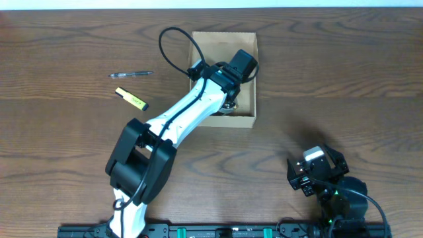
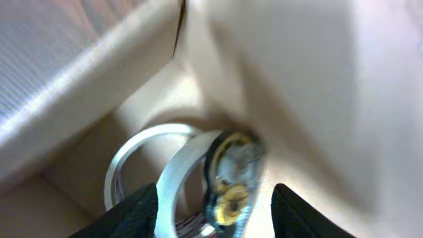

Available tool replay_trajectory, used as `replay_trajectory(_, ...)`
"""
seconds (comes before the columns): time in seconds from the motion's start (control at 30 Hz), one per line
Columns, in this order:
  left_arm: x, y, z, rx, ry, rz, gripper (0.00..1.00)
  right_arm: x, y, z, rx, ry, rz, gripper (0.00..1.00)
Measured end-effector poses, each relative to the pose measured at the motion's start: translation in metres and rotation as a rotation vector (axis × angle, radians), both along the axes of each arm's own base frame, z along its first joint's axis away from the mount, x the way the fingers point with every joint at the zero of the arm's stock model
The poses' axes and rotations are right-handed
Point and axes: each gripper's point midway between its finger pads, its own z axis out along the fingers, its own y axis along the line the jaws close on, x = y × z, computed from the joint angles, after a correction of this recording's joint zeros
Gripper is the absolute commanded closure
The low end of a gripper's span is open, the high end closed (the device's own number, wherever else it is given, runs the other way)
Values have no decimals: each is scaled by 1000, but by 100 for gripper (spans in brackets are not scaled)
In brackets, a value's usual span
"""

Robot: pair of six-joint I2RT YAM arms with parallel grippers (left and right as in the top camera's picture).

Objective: Pack container
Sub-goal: 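Lower the dispenser into the box and open the left gripper, then move the left gripper to the yellow highlighter and grasp it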

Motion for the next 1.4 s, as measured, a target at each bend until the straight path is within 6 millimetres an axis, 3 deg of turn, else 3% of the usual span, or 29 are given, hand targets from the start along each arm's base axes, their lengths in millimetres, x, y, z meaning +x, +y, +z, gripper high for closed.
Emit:
replay_trajectory(0.1,8,14,45,-22,-89,35,37,0,0,0,0,0,0,1)
replay_trajectory(0.2,8,50,101,-29,-168,103,36,0,0,0,0,0,0,1)
replay_trajectory(0.3,3,117,144,-17,-210,242,35,0,0,0,0,0,0,1)
replay_trajectory(0.4,-1,174,152,3,-190,373,35,0,0,0,0,0,0,1)
replay_trajectory(0.53,2,255,120,-16,-68,578,35,0,0,0,0,0,0,1)
replay_trajectory(0.6,4,273,100,-44,-3,623,35,0,0,0,0,0,0,1)
replay_trajectory(0.7,7,293,45,-91,158,667,31,0,0,0,0,0,0,1)
replay_trajectory(0.83,7,284,-9,-140,319,631,28,0,0,0,0,0,0,1)
replay_trajectory(0.97,3,271,-46,-180,432,598,25,0,0,0,0,0,0,1)
replay_trajectory(1.4,-4,260,-89,-212,548,556,32,0,0,0,0,0,0,1)
